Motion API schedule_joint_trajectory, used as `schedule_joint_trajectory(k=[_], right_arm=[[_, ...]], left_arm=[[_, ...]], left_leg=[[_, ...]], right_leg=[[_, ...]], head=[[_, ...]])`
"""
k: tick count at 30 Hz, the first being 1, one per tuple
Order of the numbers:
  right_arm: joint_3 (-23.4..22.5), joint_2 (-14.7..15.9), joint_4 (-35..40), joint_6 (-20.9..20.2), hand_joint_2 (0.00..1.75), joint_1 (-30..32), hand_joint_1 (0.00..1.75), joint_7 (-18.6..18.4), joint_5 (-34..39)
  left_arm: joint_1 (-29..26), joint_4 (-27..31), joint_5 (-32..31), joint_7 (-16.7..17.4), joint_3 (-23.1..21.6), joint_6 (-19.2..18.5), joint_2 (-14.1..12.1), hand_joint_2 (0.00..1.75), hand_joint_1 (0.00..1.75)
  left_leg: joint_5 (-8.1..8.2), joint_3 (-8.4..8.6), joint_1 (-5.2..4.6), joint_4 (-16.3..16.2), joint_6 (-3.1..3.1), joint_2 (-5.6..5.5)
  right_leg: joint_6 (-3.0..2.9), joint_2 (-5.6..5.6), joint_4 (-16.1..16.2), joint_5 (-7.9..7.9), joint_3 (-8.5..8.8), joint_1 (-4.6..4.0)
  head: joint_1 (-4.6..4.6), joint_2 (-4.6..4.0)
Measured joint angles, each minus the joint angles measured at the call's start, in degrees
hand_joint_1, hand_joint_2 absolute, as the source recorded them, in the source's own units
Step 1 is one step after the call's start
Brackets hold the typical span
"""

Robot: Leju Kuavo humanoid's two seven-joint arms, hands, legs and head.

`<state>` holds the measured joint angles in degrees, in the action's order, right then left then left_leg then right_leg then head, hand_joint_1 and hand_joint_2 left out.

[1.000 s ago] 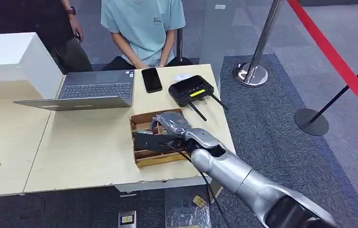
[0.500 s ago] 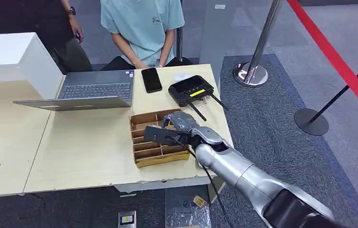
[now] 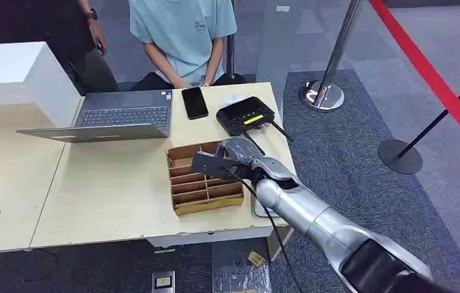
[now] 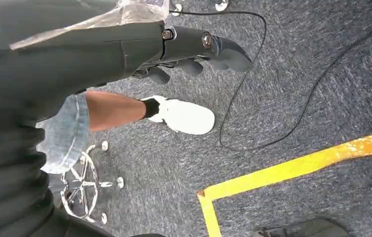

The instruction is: Pass the card to the sensor for recognition and then transmit it.

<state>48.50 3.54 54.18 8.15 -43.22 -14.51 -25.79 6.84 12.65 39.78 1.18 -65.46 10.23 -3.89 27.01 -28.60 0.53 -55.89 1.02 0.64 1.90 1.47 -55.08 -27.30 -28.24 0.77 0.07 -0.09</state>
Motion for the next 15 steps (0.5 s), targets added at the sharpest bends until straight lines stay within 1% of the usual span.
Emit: schedule_joint_trajectory(k=[1, 2, 4, 8, 10, 12, 15], right_arm=[[0.0, 0.1, 0.0, 0.0, 1.75, 0.0, 0.84, 0.0, 0.0], [0.0, 0.1, 0.0, 0.0, 1.75, 0.0, 0.84, -0.1, 0.0], [0.0, 0.2, 0.0, 0.0, 1.75, 0.1, 0.73, -0.4, 0.0], [0.0, 0.2, 0.0, -0.1, 1.75, 0.3, 0.63, -0.5, 0.0], [0.0, 0.2, 0.0, -0.1, 1.75, 0.4, 0.61, -0.5, 0.0], [0.0, 0.3, 0.0, -0.1, 1.75, 0.4, 0.65, -0.5, 0.0], [0.0, 0.3, 0.0, -0.1, 1.75, 0.5, 0.63, -0.5, 0.0]], left_arm=[[0.0, 0.0, 0.0, 0.0, 0.0, 0.0, 0.0, 1.75, 0.0], [0.0, 0.0, 0.0, 0.0, 0.0, 0.0, 0.0, 1.75, 0.0], [0.0, 0.0, 0.0, 0.0, 0.0, 0.0, 0.0, 1.75, 0.0], [0.0, 0.0, 0.1, 0.3, 0.0, 0.0, 0.0, 1.75, 0.0], [0.0, 0.0, 0.2, 0.3, 0.0, 0.0, 0.0, 1.75, 0.0], [0.0, 0.0, 0.2, 0.3, 0.0, 0.0, 0.0, 1.75, 0.0], [0.0, 0.0, 0.2, 0.5, 0.0, 0.0, 0.0, 1.75, 0.0]], left_leg=[[0.0, 0.0, 0.0, 0.0, 0.0, 0.0], [0.0, 0.0, 0.0, 0.0, 0.0, 0.0], [0.0, 0.0, 0.0, 0.0, 0.0, 0.0], [0.0, 0.01, 0.0, 0.0, 0.0, 0.0], [0.0, 0.01, 0.0, 0.0, 0.0, 0.0], [0.0, 0.01, 0.0, 0.0, 0.0, 0.0], [0.0, 0.01, 0.0, 0.0, 0.0, 0.0]], right_leg=[[0.0, 0.0, 0.0, 0.0, 0.0, 0.0], [0.0, 0.0, 0.0, 0.0, 0.0, 0.0], [0.0, 0.0, 0.0, 0.0, 0.0, 0.0], [0.0, 0.0, 0.0, 0.0, 0.0, 0.0], [0.0, 0.0, 0.0, 0.0, 0.0, 0.0], [0.0, 0.0, 0.0, 0.0, 0.0, 0.0], [0.0, 0.0, 0.0, 0.0, 0.01, 0.0]], head=[[0.0, 0.0], [0.0, 0.0], [0.0, 0.0], [0.0, 0.0], [0.0, 0.0], [0.0, 0.0], [0.0, 0.0]])
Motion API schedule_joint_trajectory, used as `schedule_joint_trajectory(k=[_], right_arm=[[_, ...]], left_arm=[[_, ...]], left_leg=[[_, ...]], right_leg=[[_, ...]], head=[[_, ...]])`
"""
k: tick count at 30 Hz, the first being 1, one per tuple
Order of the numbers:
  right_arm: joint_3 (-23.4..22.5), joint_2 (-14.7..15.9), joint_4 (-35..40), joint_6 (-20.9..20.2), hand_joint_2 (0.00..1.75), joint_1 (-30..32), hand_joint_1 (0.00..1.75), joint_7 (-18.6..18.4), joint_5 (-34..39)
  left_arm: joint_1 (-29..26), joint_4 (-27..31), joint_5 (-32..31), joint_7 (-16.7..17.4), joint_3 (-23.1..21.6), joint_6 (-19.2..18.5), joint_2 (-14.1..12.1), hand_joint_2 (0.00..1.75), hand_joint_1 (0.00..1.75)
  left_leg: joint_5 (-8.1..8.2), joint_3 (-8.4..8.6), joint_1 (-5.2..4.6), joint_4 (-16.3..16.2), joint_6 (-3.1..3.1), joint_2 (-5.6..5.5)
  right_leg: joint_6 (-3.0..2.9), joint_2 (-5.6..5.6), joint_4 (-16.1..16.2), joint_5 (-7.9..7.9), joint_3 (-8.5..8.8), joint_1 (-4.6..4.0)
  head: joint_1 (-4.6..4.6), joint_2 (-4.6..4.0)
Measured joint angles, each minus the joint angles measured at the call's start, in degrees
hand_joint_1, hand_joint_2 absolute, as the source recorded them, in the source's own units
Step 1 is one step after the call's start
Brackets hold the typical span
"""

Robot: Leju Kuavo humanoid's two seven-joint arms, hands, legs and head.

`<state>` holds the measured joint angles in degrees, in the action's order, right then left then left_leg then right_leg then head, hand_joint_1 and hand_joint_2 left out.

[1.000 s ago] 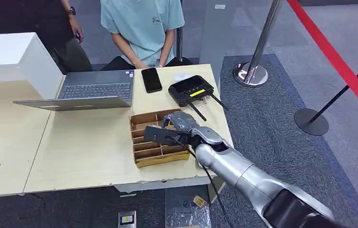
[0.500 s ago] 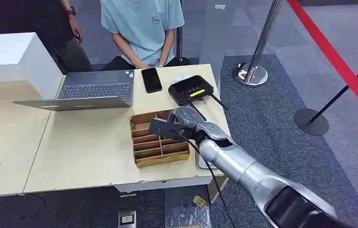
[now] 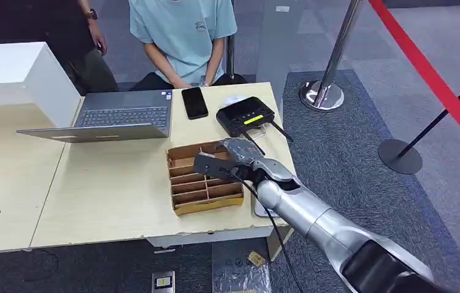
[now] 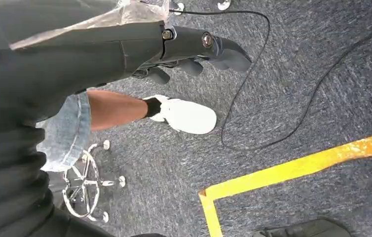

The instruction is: Pass the card to the sensor for recognition and then transmit it.

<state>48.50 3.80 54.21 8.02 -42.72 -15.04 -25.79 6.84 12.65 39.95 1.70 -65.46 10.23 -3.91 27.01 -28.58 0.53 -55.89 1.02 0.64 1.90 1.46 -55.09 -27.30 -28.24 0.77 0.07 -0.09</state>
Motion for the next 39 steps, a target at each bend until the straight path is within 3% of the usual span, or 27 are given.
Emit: schedule_joint_trajectory(k=[9, 13, 17, 19, 20, 27, 31, 33, 35, 36, 39], right_arm=[[0.0, 0.0, 0.0, -0.4, 1.75, 0.0, 0.59, 0.0, 0.0], [0.0, 0.0, 0.0, -0.4, 1.75, 0.1, 0.66, 0.0, 0.0], [0.1, 0.0, 0.0, -0.4, 1.75, 0.1, 0.91, 0.0, 0.0], [0.1, 0.0, 0.0, -0.4, 1.75, 0.1, 1.13, 0.0, 0.0], [0.1, 0.0, 0.0, -0.4, 1.75, 0.1, 1.45, 0.0, 0.0], [0.4, 0.0, -0.1, -0.6, 1.75, 0.8, 1.34, 0.0, -0.3], [0.4, 0.0, -0.1, -0.5, 1.75, 0.9, 1.12, 0.0, -0.5], [0.4, 0.0, -0.1, -0.5, 1.75, 1.1, 1.13, 0.0, -0.5], [0.4, 0.0, -0.1, -0.5, 1.75, 1.6, 0.89, 0.0, -0.5], [0.5, 0.0, -0.1, -0.4, 1.75, 1.8, 0.68, 0.0, -0.5], [0.5, 0.0, -0.1, -0.4, 1.75, 2.1, 0.59, 0.0, -0.6]], left_arm=[[0.0, 0.0, 0.0, 0.1, 0.0, 0.0, 0.0, 1.75, 0.0], [0.0, 0.0, 0.0, 0.2, 0.0, 0.0, 0.0, 1.75, 0.0], [0.0, 0.0, 0.0, 0.3, 0.0, 0.0, 0.0, 1.75, 0.0], [0.0, 0.0, 0.0, 0.3, 0.0, 0.0, 0.0, 1.75, 0.0], [0.0, 0.0, 0.0, 0.3, 0.0, 0.0, 0.0, 1.75, 0.0], [0.0, 0.0, 0.0, 0.2, 0.0, 0.0, 0.0, 1.75, 0.0], [0.0, 0.0, -0.1, 0.2, 0.0, 0.0, 0.0, 1.75, 0.0], [0.0, 0.0, -0.2, 0.2, 0.0, 0.0, 0.0, 1.75, 0.0], [0.0, 0.0, -0.2, 0.2, 0.0, 0.0, 0.0, 1.75, 0.0], [0.0, 0.0, -0.2, 0.2, 0.0, 0.0, 0.0, 1.75, 0.0], [0.0, 0.0, -0.2, 0.2, 0.0, 0.0, 0.0, 1.75, 0.0]], left_leg=[[0.0, 0.01, 0.0, 0.0, 0.0, 0.0], [0.0, 0.03, 0.0, 0.0, 0.0, 0.0], [0.0, 0.05, 0.0, 0.0, 0.0, 0.0], [0.0, 0.05, 0.0, 0.0, 0.0, 0.0], [0.0, 0.05, 0.0, 0.0, 0.0, 0.0], [0.0, 0.03, 0.0, 0.0, 0.0, 0.0], [0.0, 0.04, 0.0, 0.0, 0.0, 0.01], [0.0, 0.04, 0.0, 0.0, 0.0, 0.0], [0.0, 0.04, 0.0, 0.0, 0.0, 0.0], [0.0, 0.04, 0.0, 0.0, 0.0, 0.0], [0.0, 0.05, 0.0, 0.0, 0.0, 0.01]], right_leg=[[0.0, 0.0, 0.0, 0.0, 0.0, 0.0], [0.0, 0.0, 0.0, 0.0, 0.02, 0.0], [0.0, 0.0, 0.0, 0.0, 0.02, 0.0], [0.0, 0.0, 0.0, 0.0, 0.03, 0.0], [0.0, -0.01, 0.0, 0.0, 0.03, 0.0], [0.0, 0.0, 0.0, 0.0, 0.03, 0.0], [0.0, -0.01, 0.0, 0.0, 0.03, 0.0], [0.0, -0.01, 0.0, 0.0, 0.03, 0.0], [0.0, -0.01, 0.0, 0.0, 0.02, 0.0], [0.0, -0.01, 0.0, 0.0, 0.02, 0.0], [0.0, -0.01, 0.0, 0.0, 0.02, 0.0]], head=[[0.0, 0.0], [0.0, 0.0], [0.0, 0.0], [0.0, 0.0], [0.0, 0.0], [-0.02, 0.0], [0.0, 0.0], [0.0, 0.0], [0.0, 0.0], [0.0, 0.0], [0.0, 0.0]])
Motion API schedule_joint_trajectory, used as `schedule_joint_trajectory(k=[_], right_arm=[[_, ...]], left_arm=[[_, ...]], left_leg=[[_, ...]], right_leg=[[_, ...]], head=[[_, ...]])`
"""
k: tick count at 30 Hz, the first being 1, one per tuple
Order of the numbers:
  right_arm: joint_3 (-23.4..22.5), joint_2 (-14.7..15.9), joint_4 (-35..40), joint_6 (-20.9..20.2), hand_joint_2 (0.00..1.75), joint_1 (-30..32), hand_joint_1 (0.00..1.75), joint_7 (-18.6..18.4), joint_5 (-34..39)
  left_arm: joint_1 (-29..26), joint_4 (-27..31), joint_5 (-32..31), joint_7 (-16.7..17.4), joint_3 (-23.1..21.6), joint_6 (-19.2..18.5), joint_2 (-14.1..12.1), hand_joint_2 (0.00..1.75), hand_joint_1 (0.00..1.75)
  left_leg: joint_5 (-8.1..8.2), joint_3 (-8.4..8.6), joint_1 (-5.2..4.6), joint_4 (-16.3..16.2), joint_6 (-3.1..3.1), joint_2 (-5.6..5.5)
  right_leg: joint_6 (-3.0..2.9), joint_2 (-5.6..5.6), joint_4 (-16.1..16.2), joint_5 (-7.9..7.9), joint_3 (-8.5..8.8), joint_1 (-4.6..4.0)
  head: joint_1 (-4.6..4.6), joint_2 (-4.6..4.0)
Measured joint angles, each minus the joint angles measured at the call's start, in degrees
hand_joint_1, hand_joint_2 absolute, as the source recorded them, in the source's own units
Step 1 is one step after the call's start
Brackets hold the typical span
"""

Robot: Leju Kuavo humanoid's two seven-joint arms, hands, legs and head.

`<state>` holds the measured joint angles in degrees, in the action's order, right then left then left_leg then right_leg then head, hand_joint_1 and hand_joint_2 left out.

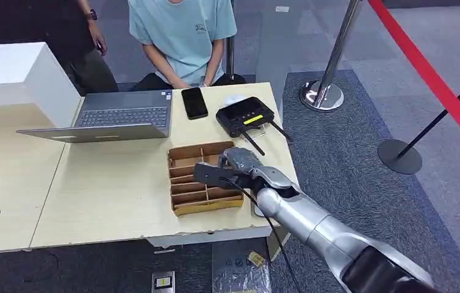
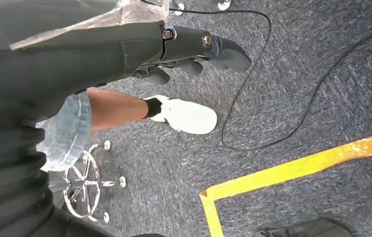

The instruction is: Pass the card to the sensor for recognition and then transmit it.

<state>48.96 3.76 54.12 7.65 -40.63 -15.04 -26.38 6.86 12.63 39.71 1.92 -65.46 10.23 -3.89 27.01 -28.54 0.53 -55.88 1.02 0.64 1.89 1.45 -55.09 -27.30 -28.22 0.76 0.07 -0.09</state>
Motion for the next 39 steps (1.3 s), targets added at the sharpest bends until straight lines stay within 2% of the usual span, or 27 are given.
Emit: schedule_joint_trajectory(k=[6, 10, 13, 18, 33, 37, 39], right_arm=[[0.0, 0.0, 0.1, 0.1, 1.75, 0.0, 0.38, 0.0, -0.3], [0.0, 0.0, 0.4, 0.0, 1.75, 0.0, 0.42, 0.0, -0.5], [0.0, 0.0, 0.6, 0.0, 1.75, 0.0, 0.38, 0.0, -0.6], [0.0, 0.2, 2.0, -0.6, 1.75, 0.0, 0.45, -0.6, -0.9], [-0.1, 1.0, 6.4, -1.4, 1.75, -1.0, 0.45, -1.6, -0.9], [-0.1, 1.1, 6.8, -2.0, 1.75, -1.1, 0.51, -1.8, -1.1], [0.0, 1.2, 6.7, -2.3, 1.75, -1.0, 0.59, -1.8, -1.3]], left_arm=[[0.0, 0.0, -0.1, 0.0, 0.0, 0.0, 0.0, 1.75, 0.0], [0.0, 0.0, -0.1, 0.0, 0.0, 0.0, 0.0, 1.75, 0.0], [0.0, 0.0, -0.1, 0.0, 0.0, 0.0, 0.0, 1.75, 0.0], [0.0, 0.0, 0.1, -0.2, 0.0, 0.0, 0.0, 1.75, 0.0], [0.0, 0.0, 0.3, -0.2, 0.0, 0.0, 0.0, 1.75, 0.0], [0.0, 0.0, 0.3, -0.7, 0.0, 0.0, 0.0, 1.75, 0.0], [0.0, 0.0, 0.2, -0.7, 0.0, 0.0, 0.0, 1.75, 0.0]], left_leg=[[0.0, 0.0, 0.0, 0.0, 0.0, 0.0], [0.0, -0.01, 0.0, 0.0, 0.0, 0.0], [0.0, -0.01, 0.0, 0.0, 0.0, 0.0], [0.0, -0.02, 0.0, 0.0, 0.0, 0.0], [0.0, -0.04, 0.0, 0.0, 0.0, 0.0], [0.0, -0.05, 0.0, 0.0, 0.0, 0.0], [0.0, -0.05, 0.0, 0.0, 0.0, 0.0]], right_leg=[[0.0, 0.0, 0.0, 0.0, 0.0, 0.0], [0.0, 0.0, 0.0, 0.0, -0.01, -0.01], [0.0, 0.0, 0.0, 0.0, -0.01, -0.01], [0.0, 0.0, 0.0, 0.0, -0.01, -0.01], [0.0, 0.0, 0.0, 0.0, -0.02, 0.0], [0.0, 0.0, 0.0, 0.0, -0.02, 0.0], [0.0, 0.0, 0.0, 0.0, -0.03, 0.0]], head=[[0.0, 0.0], [0.0, 0.0], [0.0, 0.0], [0.0, 0.0], [0.0, 0.0], [0.0, 0.0], [0.0, 0.0]])
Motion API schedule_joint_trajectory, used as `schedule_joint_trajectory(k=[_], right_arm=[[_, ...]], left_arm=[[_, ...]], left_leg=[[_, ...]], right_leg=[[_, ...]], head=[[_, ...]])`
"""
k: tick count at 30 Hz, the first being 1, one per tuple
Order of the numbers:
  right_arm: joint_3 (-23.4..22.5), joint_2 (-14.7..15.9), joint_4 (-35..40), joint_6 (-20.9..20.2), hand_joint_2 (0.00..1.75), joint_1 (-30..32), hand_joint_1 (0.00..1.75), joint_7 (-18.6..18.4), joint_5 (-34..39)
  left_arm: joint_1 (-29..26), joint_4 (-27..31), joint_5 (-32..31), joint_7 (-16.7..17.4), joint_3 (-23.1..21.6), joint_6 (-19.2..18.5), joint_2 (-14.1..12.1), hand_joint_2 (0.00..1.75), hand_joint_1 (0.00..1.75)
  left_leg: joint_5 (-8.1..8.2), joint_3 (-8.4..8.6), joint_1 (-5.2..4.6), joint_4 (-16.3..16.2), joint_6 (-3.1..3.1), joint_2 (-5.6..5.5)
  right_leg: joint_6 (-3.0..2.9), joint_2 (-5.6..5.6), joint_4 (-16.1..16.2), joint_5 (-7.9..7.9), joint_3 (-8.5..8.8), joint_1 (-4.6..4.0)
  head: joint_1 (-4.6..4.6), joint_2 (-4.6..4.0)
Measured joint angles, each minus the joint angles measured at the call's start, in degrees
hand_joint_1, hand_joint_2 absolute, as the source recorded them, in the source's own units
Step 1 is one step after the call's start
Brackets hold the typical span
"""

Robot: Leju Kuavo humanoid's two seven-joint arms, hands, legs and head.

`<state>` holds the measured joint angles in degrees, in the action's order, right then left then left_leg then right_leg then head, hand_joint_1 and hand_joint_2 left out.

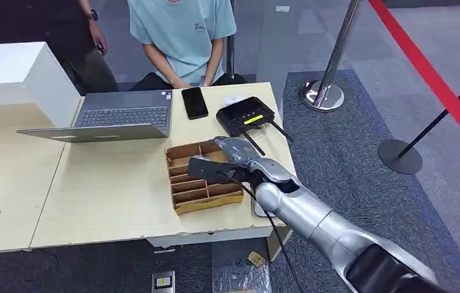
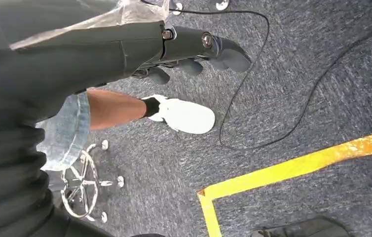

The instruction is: Pass the card to the sensor for recognition and then transmit it.

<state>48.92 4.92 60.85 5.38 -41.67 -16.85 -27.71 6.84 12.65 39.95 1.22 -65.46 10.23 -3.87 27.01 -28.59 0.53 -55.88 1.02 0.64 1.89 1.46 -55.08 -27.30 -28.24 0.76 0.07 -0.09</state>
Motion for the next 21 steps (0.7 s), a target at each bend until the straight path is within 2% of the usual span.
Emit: schedule_joint_trajectory(k=[3, 5, 6, 10, 21], right_arm=[[0.1, 0.0, -0.2, -0.2, 1.75, 0.1, 0.65, 0.0, -0.2], [0.2, 0.0, -0.5, -0.3, 1.75, 0.4, 0.84, 0.0, -0.3], [0.3, 0.0, -0.7, -0.4, 1.75, 0.5, 0.84, 0.0, -0.3], [0.7, 0.0, -1.3, -0.4, 1.75, 1.1, 0.66, 0.1, -0.3], [1.1, -0.4, -3.4, -0.2, 1.75, 1.3, 0.66, 0.7, -0.2]], left_arm=[[0.0, 0.0, 0.0, 0.0, 0.0, 0.0, 0.0, 1.75, 0.0], [0.0, 0.0, -0.1, 0.0, 0.0, 0.0, 0.0, 1.75, 0.0], [0.0, 0.0, -0.1, 0.0, 0.0, 0.0, 0.0, 1.75, 0.0], [0.0, 0.0, -0.2, 0.3, 0.0, 0.0, 0.0, 1.75, 0.0], [0.0, 0.0, -0.2, 0.4, 0.0, 0.0, 0.0, 1.75, 0.0]], left_leg=[[0.0, -0.01, 0.0, 0.0, 0.0, 0.0], [0.0, -0.01, 0.0, 0.0, 0.0, 0.0], [0.0, -0.01, 0.0, 0.0, 0.0, 0.0], [0.0, -0.02, 0.0, 0.0, 0.0, 0.0], [0.0, -0.02, 0.0, 0.0, 0.0, 0.0]], right_leg=[[0.0, 0.0, 0.0, 0.0, 0.0, 0.0], [0.0, 0.0, 0.0, 0.0, 0.0, 0.0], [0.0, 0.0, 0.0, 0.0, 0.0, 0.0], [0.0, 0.0, 0.0, 0.0, -0.01, 0.0], [0.0, 0.01, 0.0, 0.0, 0.0, 0.0]], head=[[0.0, 0.0], [0.0, 0.0], [0.0, 0.0], [0.0, 0.0], [0.0, 0.0]])
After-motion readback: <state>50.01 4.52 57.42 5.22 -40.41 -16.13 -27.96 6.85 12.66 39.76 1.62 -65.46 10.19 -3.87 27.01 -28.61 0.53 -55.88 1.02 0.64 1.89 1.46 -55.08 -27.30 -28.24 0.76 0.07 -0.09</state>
